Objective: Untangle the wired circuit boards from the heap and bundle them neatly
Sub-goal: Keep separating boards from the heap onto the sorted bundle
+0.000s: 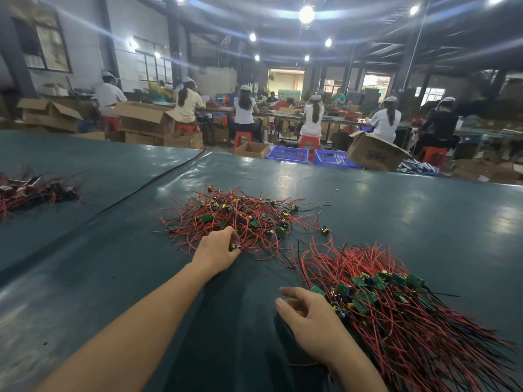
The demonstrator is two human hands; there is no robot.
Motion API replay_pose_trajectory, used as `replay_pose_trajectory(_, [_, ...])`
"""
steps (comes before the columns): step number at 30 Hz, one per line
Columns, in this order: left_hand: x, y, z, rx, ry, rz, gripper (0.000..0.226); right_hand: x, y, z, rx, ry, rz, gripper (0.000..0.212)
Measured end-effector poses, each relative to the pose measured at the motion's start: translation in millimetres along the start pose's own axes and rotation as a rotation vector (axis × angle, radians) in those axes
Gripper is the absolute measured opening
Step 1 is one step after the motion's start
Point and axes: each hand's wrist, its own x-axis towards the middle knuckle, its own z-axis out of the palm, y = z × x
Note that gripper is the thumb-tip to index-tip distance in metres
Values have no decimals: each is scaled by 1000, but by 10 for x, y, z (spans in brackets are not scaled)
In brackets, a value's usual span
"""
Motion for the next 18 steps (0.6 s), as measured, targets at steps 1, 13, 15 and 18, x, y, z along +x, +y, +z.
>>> replay_pose_trajectory(1, [-20, 8, 3, 6, 18, -10, 35, -2, -3, -2, -1, -5, 1, 37])
replay_pose_trajectory(13, [-991, 515, -59, -452, 388, 632, 34, -28, -140, 47, 312, 130, -39, 29])
replay_pose_trajectory(15, [-1091, 565, -74, -455, 313, 681, 44, -49, -181, 33, 384, 185, -44, 32])
replay_pose_trajectory(18, [-1167, 561, -58, -427, 233, 731, 58, -59, -203, 17, 444, 236, -68, 24])
